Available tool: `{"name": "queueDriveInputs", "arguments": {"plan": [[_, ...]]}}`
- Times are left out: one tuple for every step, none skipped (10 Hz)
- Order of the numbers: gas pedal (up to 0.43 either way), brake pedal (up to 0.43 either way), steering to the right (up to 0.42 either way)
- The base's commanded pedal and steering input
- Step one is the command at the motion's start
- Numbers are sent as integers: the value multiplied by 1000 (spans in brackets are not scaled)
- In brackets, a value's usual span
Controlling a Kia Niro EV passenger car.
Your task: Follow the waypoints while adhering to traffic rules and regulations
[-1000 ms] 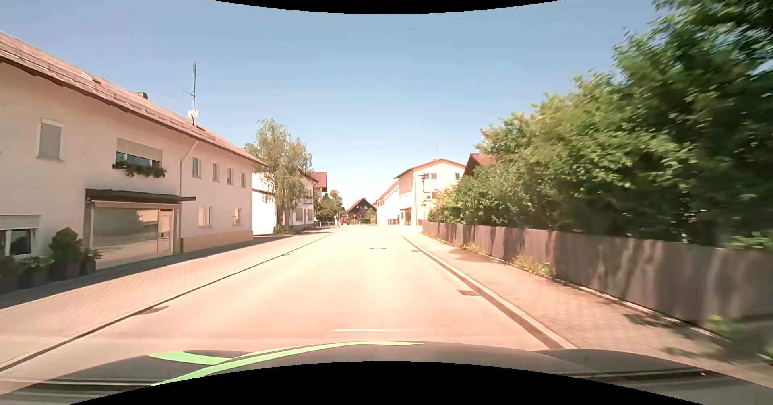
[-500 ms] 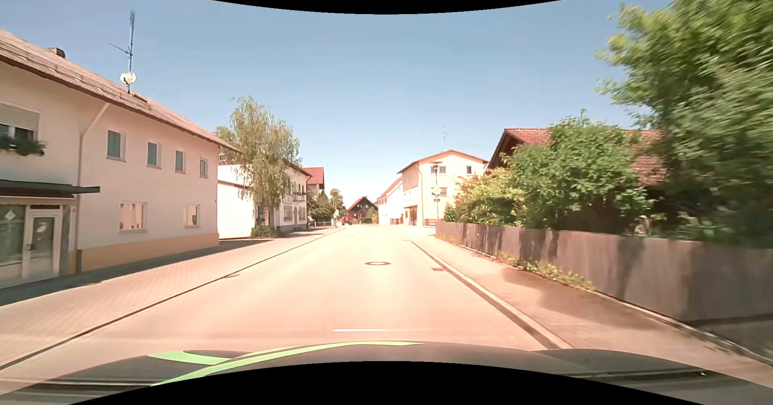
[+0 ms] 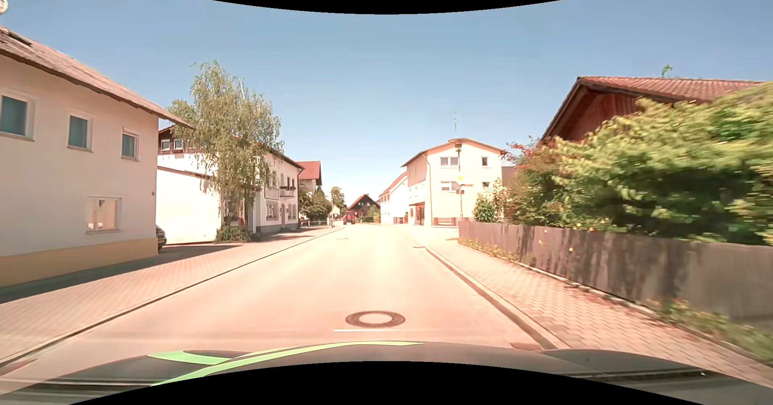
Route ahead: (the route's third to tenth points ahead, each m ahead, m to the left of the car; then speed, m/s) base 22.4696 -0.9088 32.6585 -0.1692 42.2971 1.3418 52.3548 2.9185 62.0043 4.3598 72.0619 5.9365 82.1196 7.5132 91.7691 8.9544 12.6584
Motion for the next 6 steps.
{"name": "queueDriveInputs", "arguments": {"plan": [[0,0,-5],[0,0,0],[0,0,1],[0,0,1],[0,0,2],[0,0,2]]}}
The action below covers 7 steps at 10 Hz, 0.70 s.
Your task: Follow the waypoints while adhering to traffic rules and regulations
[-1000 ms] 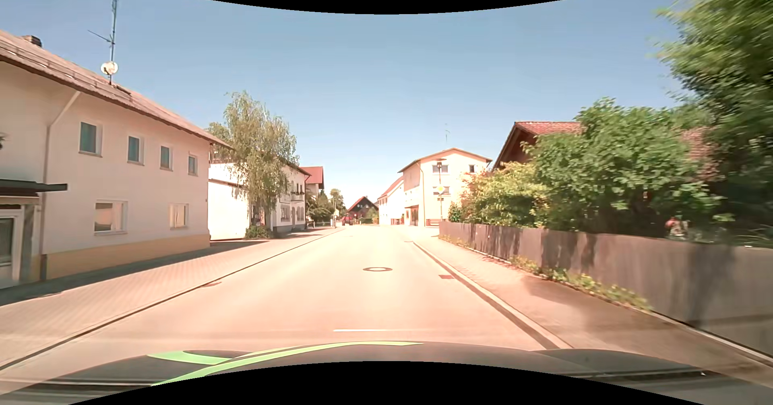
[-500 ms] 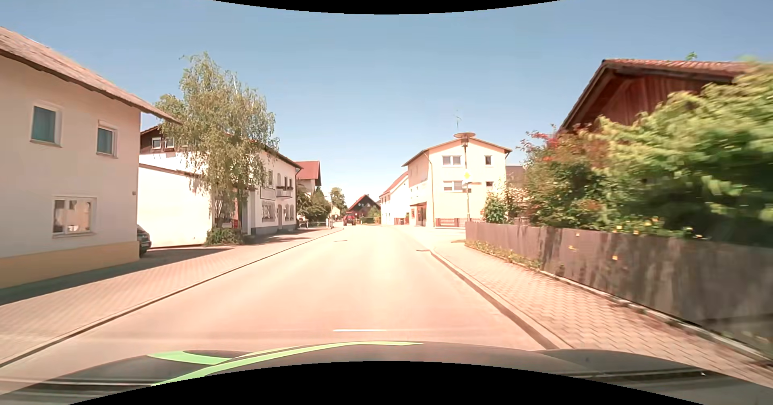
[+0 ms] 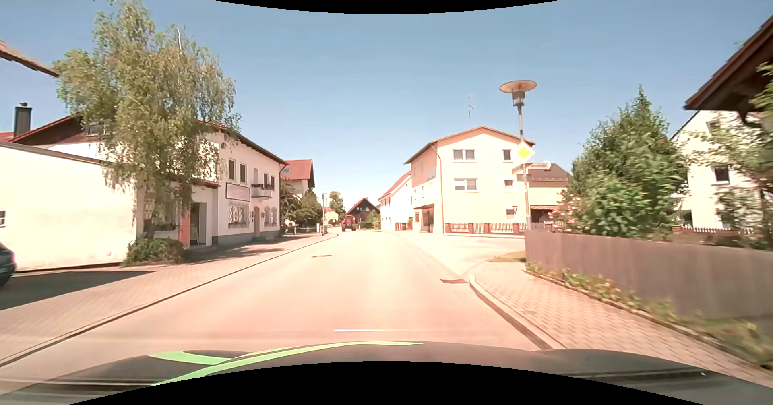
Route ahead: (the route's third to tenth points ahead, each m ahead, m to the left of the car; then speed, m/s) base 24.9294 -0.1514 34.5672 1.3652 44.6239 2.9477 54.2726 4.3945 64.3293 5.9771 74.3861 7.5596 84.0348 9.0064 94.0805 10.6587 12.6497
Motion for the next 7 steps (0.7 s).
{"name": "queueDriveInputs", "arguments": {"plan": [[0,0,2],[0,0,4],[0,0,5],[0,0,6],[0,0,6],[0,0,6],[0,0,6]]}}
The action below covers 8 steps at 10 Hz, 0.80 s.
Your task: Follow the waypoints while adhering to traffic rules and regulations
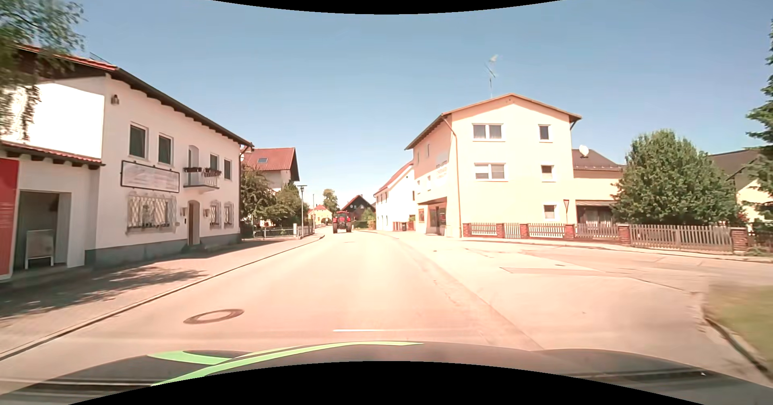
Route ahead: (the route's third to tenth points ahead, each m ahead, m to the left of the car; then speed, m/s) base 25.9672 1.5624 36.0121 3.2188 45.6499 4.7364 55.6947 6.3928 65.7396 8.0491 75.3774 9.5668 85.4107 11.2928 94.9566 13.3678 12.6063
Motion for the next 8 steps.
{"name": "queueDriveInputs", "arguments": {"plan": [[0,79,6],[0,116,6],[0,159,6],[0,226,2],[0,274,-3],[0,287,-8],[0,293,-12],[0,293,-17]]}}
